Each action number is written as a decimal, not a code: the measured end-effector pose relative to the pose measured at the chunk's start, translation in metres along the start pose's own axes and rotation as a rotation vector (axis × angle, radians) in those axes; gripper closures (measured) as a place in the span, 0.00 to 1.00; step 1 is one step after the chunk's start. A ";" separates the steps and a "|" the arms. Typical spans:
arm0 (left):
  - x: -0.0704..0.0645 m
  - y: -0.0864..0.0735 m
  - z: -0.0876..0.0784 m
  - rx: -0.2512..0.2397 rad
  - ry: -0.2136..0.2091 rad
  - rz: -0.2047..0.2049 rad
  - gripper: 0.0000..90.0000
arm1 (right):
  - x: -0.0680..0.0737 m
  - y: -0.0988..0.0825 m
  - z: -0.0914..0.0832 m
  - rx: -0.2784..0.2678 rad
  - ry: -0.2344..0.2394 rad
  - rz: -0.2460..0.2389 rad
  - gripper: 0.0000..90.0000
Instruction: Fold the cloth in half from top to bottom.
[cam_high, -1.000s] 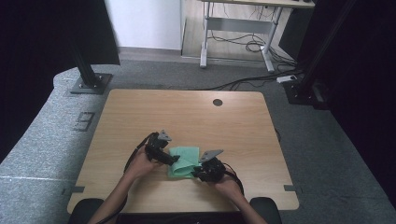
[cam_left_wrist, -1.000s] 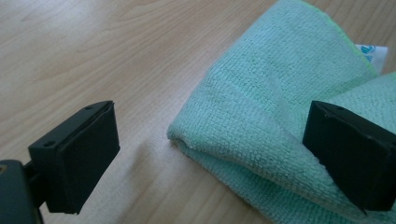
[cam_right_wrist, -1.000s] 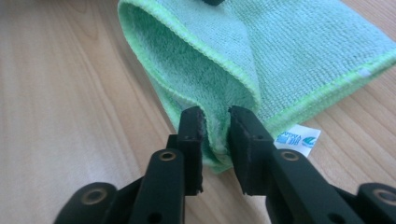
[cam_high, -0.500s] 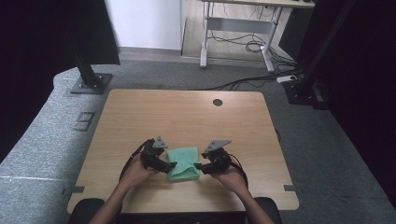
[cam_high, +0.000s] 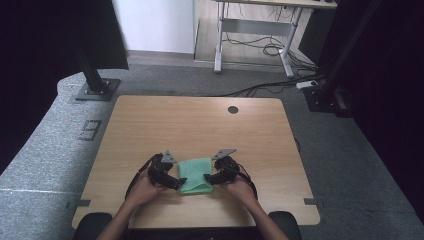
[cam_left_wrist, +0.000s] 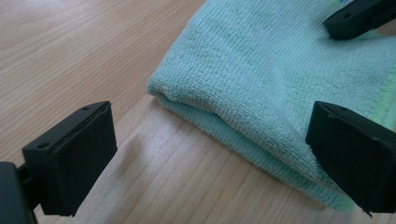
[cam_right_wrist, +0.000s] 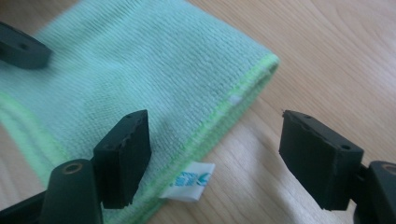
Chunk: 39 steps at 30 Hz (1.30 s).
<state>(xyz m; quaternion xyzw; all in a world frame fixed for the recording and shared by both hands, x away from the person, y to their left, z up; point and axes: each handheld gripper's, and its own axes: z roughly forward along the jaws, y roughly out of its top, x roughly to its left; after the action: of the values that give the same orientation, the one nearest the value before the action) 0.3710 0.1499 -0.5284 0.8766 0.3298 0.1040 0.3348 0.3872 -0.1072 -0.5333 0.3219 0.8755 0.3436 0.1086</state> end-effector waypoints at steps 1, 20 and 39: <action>-0.003 0.002 0.000 -0.008 -0.010 0.001 0.02 | -0.001 -0.002 0.001 0.000 -0.003 0.009 0.27; -0.009 -0.014 0.006 0.046 0.013 -0.009 0.00 | 0.005 -0.004 0.000 -0.012 0.024 0.037 0.23; -0.020 0.007 0.011 -0.019 0.009 -0.042 0.00 | 0.016 -0.025 -0.005 -0.015 -0.003 0.010 0.17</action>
<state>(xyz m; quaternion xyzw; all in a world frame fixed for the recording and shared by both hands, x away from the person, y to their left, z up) 0.3639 0.1278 -0.5312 0.8659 0.3484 0.1039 0.3436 0.3605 -0.1139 -0.5455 0.3261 0.8711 0.3502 0.1103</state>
